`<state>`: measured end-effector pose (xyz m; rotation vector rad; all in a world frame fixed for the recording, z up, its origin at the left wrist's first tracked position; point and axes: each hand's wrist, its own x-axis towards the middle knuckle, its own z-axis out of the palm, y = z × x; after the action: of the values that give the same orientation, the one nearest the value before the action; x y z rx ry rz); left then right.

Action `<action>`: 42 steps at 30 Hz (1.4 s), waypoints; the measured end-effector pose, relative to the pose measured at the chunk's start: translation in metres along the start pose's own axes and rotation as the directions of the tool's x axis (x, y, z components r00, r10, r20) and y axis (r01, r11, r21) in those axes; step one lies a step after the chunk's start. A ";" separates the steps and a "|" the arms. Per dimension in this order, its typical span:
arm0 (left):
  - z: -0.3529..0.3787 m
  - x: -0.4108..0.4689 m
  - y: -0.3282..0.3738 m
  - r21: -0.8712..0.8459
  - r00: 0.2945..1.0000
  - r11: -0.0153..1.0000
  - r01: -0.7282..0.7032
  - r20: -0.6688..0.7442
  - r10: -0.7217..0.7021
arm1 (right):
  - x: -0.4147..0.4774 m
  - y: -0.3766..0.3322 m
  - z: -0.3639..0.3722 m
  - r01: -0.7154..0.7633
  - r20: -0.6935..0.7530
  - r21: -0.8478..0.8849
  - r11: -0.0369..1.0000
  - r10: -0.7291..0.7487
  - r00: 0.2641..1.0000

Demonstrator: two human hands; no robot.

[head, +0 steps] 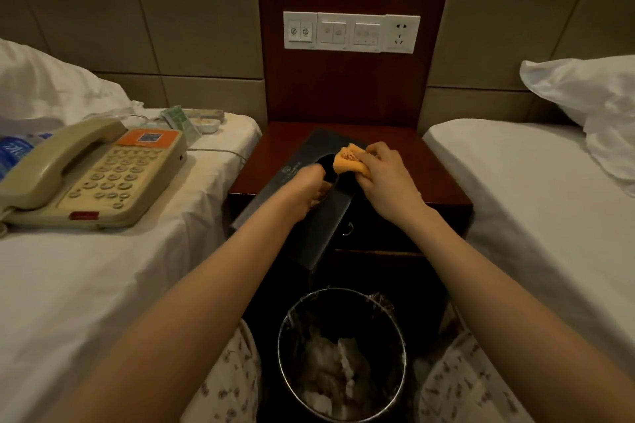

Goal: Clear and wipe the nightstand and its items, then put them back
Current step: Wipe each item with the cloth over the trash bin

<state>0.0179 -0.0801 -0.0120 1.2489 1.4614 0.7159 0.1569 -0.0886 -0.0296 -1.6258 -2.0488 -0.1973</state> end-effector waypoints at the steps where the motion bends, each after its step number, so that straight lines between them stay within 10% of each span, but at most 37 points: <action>1: -0.004 0.001 0.003 -0.062 0.999 0.997 0.037 0.034 -0.035 | -0.001 0.000 0.002 0.012 -0.009 0.007 1.000 -0.012 1.000; 19: 0.001 0.010 -0.007 0.018 0.991 1.000 0.011 0.136 -0.014 | -0.084 -0.020 0.027 0.492 -0.100 0.138 0.860 -0.482 0.871; 26: 0.002 0.016 -0.012 -0.044 0.983 0.999 0.002 0.185 0.006 | -0.050 0.002 0.023 0.149 -0.263 0.158 0.976 -0.104 0.959; 32: 0.002 0.012 -0.011 0.124 0.985 0.991 -0.054 0.172 0.032 | 0.006 0.004 0.002 -0.011 -0.123 -0.034 0.999 0.007 0.992; 42: 0.005 -0.005 -0.034 0.401 0.973 0.889 -0.224 0.143 0.181 | 0.038 -0.020 -0.007 0.188 -0.079 -0.128 0.974 -0.199 0.977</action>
<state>0.0108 -0.0953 -0.0427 1.7607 1.4563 0.4773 0.1342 -0.0644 -0.0017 -1.4537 -2.1597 -0.4639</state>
